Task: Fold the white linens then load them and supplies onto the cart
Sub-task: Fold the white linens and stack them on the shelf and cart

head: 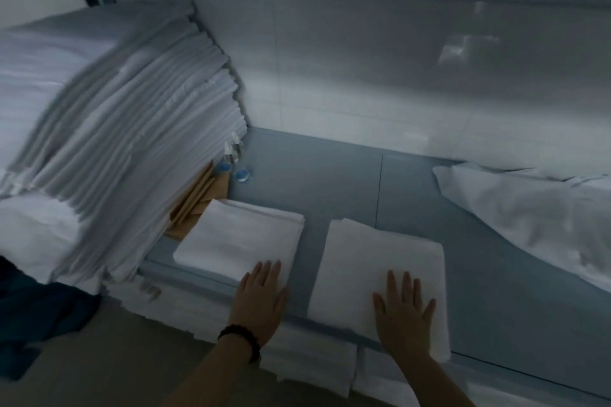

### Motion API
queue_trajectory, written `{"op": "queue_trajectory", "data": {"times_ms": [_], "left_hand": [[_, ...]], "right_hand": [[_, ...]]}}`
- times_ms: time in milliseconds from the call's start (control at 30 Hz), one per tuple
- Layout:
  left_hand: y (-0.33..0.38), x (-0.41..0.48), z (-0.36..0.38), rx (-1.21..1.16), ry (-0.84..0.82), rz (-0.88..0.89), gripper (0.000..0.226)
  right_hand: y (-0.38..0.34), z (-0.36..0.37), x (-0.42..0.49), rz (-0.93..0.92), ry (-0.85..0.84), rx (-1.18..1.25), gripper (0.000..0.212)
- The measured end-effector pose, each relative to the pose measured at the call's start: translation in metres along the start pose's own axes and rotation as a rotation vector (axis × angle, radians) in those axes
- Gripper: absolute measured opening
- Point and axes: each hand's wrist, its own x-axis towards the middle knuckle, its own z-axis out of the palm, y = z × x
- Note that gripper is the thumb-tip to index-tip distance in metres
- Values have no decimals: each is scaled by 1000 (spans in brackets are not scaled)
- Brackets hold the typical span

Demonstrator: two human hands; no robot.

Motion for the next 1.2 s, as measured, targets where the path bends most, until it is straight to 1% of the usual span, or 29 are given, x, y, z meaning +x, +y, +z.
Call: {"op": "queue_trajectory", "data": {"times_ms": [200,267,333,400,500,533,567,633,667,733,867,1033,1200], "left_hand": [[-66,29,-40,-77,111,47,58],[-90,43,-50,-65,113,55,57],[-113,58,-56,-8,86,69,63],[-132,75,-59,75,30,99,80],[-152,97,-55,225,-112,153,101],[-155,102,-52,249,-163,161,104],[-157,105,-48,253,-204,164,100],[-158,109,-38,252,-237,166,71],[-158,108,-34,240,-233,160,63],[-157,105,-29,226,-211,163,61],[-148,95,-27,206,-209,198,59],[-116,81,-17,200,-195,205,59],[-92,71,-12,202,-200,220,60]], "right_hand": [[-94,5,-4,-98,90,39,60],[-126,9,0,-138,103,15,59],[-156,13,5,-194,104,8,58],[-183,17,13,-248,93,-1,59],[-217,26,30,-296,47,-31,60],[-226,30,35,-301,22,-40,60],[-234,34,40,-299,-9,-46,59],[-246,44,47,-278,-92,-49,60],[-249,49,49,-265,-133,-51,61],[-249,57,49,-250,-165,-63,62],[-233,61,41,-267,-120,-75,62],[-199,61,30,-254,-57,-72,62],[-172,57,23,-248,-42,-93,61]]}}
